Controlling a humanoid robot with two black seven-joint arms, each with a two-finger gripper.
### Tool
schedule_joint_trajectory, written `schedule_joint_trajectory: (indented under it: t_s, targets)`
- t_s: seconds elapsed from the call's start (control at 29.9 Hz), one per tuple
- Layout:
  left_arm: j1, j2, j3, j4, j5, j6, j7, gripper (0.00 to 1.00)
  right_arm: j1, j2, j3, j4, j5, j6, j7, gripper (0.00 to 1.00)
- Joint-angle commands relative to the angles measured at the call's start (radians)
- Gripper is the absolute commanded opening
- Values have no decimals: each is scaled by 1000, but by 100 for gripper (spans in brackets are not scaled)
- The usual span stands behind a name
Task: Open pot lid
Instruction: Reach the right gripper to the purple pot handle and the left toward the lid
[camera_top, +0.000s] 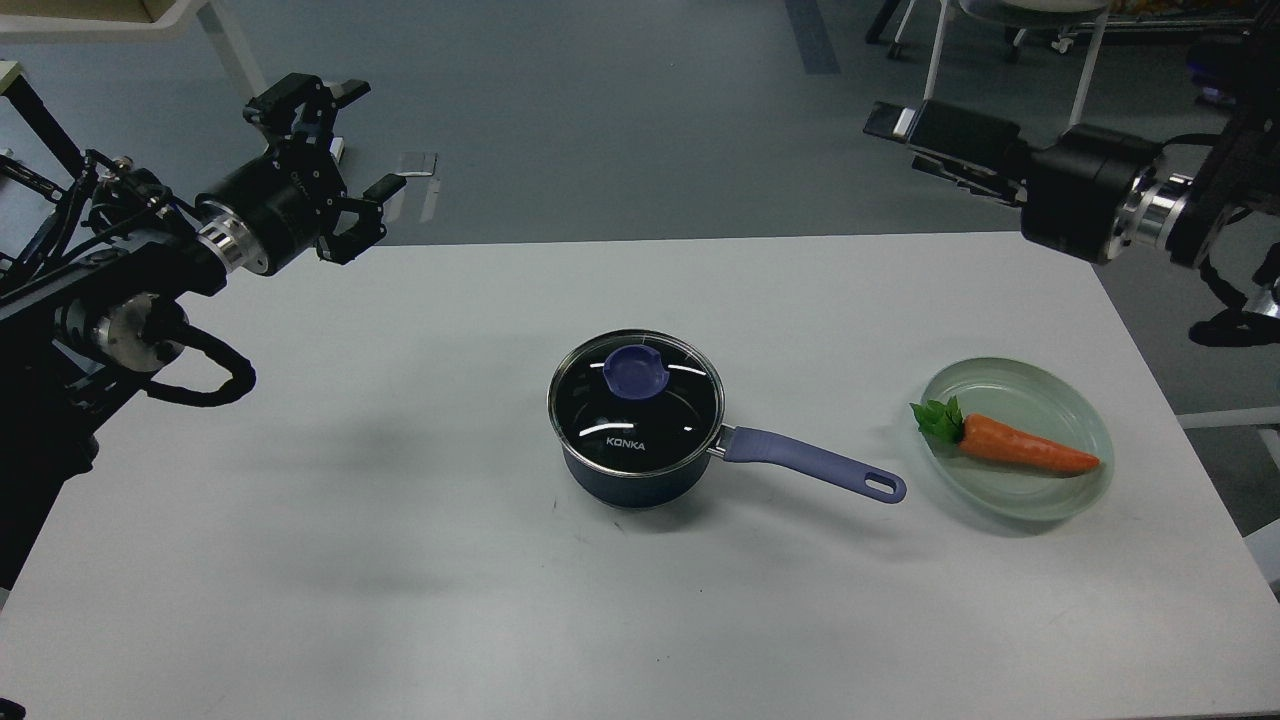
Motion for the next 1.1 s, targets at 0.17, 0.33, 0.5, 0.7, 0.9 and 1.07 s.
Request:
schedule_joint_trajectory:
  t_s: [0.17, 0.33, 0.5, 0.7, 0.9, 1.07]
  targets:
    - [-6, 0, -1, -63, 181, 52, 0, 95, 12, -27, -222, 164, -475, 5, 20, 96]
    - [-5, -2, 1, -179, 318, 133, 0, 95, -10, 26, -306, 154, -746, 2, 22, 90]
    - [-12, -34, 1, -247, 485, 202, 2, 95, -21, 83, -350, 150, -825, 5, 23, 89]
    - [-20, -75, 1, -248, 663, 232, 0, 95, -60, 86, -398, 121, -946, -1, 23, 85]
    - [-32, -84, 45, -270, 741, 235, 2, 95, -62, 94, -398, 101, -952, -1, 22, 76]
    - [-34, -81, 84, -345, 970, 236, 0, 95, -64, 96, -398, 84, -951, -1, 22, 68]
